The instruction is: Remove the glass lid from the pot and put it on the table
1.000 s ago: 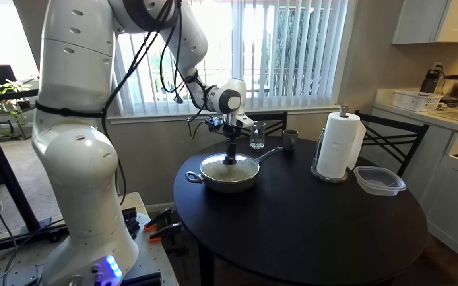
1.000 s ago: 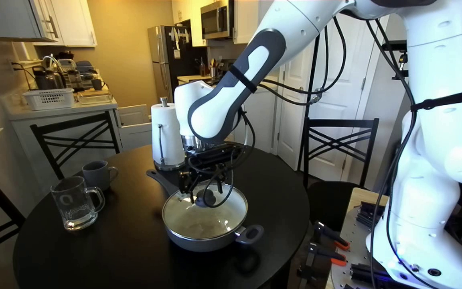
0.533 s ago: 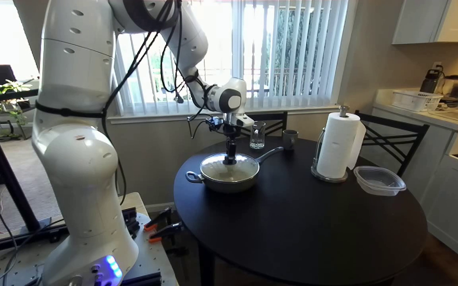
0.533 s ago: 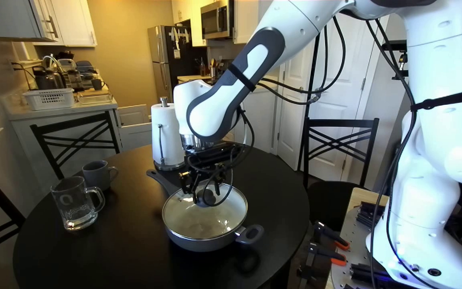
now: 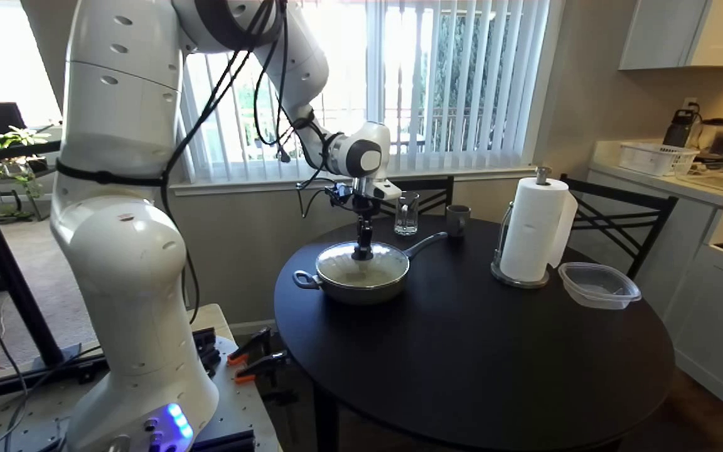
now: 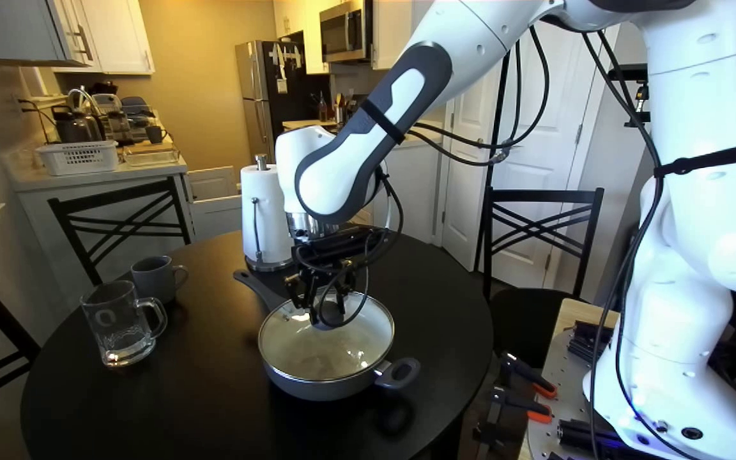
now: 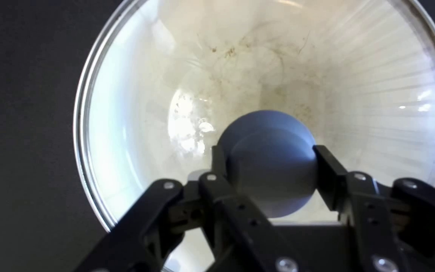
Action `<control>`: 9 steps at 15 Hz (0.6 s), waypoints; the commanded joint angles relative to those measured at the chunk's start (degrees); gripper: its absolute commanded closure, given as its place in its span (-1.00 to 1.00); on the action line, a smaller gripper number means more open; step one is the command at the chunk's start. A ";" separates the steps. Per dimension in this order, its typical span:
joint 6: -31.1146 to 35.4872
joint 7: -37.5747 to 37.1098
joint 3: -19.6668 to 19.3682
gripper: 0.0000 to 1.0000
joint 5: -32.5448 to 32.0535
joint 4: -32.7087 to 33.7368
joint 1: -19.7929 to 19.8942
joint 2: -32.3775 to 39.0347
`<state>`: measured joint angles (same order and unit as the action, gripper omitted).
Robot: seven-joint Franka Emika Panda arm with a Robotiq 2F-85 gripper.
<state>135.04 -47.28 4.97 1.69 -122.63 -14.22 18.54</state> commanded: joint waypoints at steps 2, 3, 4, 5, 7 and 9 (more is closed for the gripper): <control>-2.17 1.81 0.04 0.35 1.33 0.03 0.95 -1.81; -2.37 1.38 -0.22 0.35 0.99 -0.21 0.90 -2.42; -2.39 1.11 -0.54 0.35 0.87 -0.88 1.07 -3.92; -2.47 0.94 -0.76 0.35 0.80 -1.05 1.14 -4.48; -2.93 1.52 -0.94 0.35 1.35 -1.52 1.75 -6.25; -3.61 2.03 -1.01 0.35 1.67 -1.56 2.61 -7.84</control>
<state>134.08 -47.29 3.81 1.71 -122.62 -13.15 16.00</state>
